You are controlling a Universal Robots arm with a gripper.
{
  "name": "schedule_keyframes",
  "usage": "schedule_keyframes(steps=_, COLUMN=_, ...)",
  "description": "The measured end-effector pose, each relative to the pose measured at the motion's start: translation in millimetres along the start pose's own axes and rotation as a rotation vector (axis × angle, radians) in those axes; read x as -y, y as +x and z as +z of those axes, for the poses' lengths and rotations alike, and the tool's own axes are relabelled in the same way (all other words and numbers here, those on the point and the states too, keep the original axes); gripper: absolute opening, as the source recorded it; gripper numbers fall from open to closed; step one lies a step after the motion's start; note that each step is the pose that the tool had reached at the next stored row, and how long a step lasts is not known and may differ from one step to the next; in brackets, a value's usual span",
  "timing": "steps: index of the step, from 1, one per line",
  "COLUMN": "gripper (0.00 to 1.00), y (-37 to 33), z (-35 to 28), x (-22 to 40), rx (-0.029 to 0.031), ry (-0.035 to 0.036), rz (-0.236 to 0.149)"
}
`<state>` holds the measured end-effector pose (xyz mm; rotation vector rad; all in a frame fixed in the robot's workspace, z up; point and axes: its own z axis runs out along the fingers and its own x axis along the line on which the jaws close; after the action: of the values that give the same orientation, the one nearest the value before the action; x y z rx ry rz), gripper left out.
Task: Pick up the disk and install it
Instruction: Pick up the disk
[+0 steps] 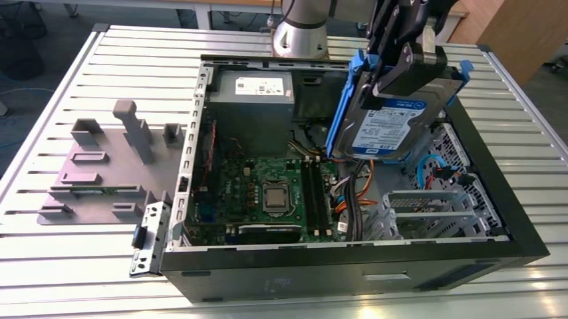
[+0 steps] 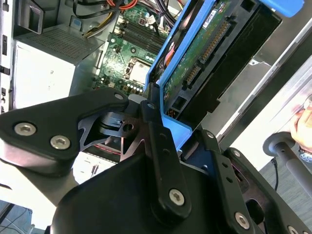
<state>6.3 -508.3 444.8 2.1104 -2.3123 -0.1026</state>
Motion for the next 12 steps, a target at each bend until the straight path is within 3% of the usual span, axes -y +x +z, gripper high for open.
schedule_keyframes(steps=12, gripper=0.37, y=4.0, z=0.4, x=0.7, rx=0.0, ry=-0.0001, rz=-0.001)
